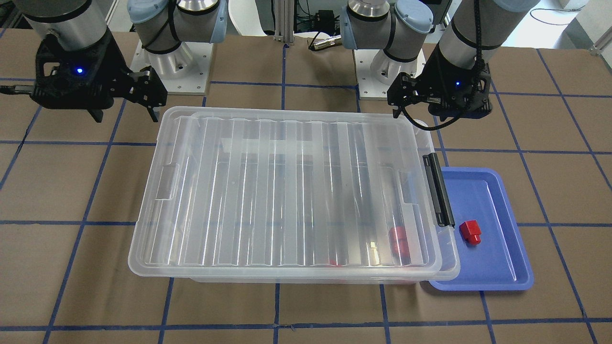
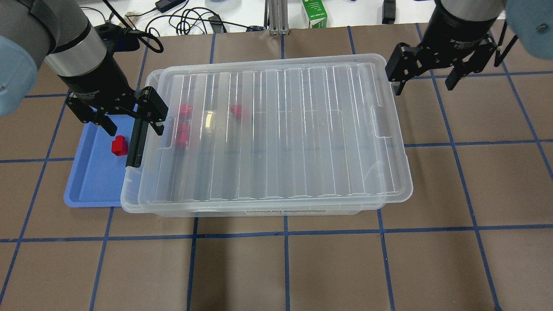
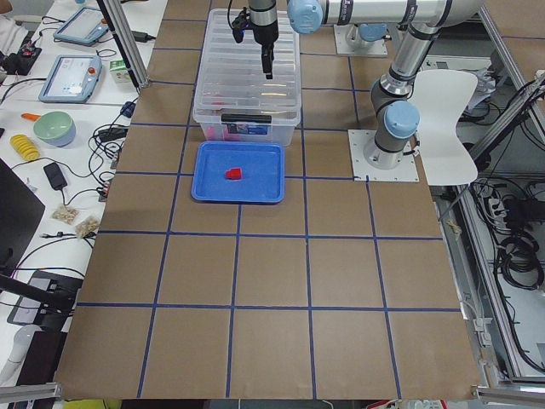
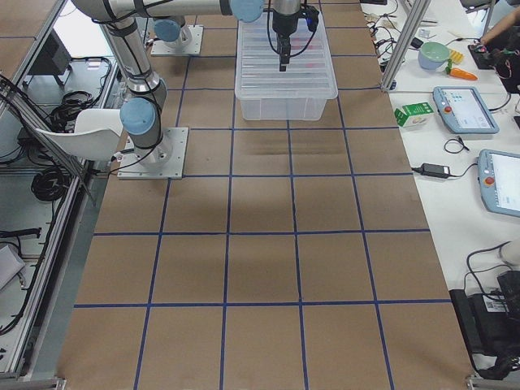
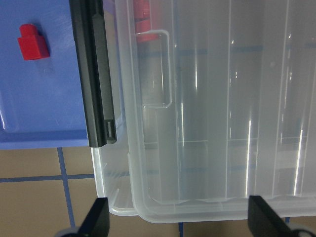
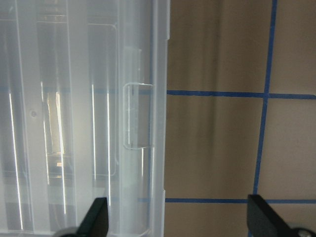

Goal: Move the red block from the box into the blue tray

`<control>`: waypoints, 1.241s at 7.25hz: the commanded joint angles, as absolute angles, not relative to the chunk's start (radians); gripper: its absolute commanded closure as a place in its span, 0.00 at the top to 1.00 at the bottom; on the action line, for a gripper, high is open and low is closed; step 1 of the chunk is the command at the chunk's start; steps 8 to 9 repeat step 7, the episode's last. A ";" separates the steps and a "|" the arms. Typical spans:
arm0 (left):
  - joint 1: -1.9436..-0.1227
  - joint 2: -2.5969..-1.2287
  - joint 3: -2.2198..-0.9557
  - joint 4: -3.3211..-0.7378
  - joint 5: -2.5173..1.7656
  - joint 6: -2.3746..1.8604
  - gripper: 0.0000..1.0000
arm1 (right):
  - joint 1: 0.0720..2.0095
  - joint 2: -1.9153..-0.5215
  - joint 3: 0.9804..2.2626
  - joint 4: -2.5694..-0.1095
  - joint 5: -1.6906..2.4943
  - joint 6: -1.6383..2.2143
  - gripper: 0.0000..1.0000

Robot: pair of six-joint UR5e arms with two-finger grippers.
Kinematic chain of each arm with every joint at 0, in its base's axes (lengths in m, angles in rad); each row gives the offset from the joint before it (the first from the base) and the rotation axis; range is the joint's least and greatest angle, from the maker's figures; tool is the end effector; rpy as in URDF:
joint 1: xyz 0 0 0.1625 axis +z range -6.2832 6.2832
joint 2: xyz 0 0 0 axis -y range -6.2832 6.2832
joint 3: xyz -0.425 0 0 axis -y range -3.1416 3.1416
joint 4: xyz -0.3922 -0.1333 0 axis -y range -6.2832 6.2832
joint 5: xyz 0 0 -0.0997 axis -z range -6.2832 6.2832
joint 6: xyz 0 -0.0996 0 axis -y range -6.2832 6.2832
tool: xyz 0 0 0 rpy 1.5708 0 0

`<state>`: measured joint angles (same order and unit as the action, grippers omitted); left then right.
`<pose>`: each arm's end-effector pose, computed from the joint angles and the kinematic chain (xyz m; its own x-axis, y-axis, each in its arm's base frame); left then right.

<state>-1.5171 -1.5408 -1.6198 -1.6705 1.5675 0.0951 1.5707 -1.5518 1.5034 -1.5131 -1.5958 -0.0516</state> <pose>-0.1084 -0.4731 0.4691 -0.9991 0.0403 0.0145 0.0418 0.9922 0.1176 0.1308 -0.4986 0.5059 -0.9984 -0.0517 0.0245 -0.0515 0.9986 0.0106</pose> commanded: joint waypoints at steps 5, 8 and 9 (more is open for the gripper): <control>-1.517 -1.539 -1.620 -1.671 1.572 0.104 1.00 | 1.595 -1.548 1.499 -1.519 -1.604 -0.048 1.00; -1.517 -1.539 -1.620 -1.671 1.572 0.104 1.00 | 1.594 -1.548 1.502 -1.519 -1.608 -0.048 1.00; -1.517 -1.539 -1.620 -1.671 1.572 0.104 1.00 | 1.594 -1.548 1.502 -1.519 -1.608 -0.048 1.00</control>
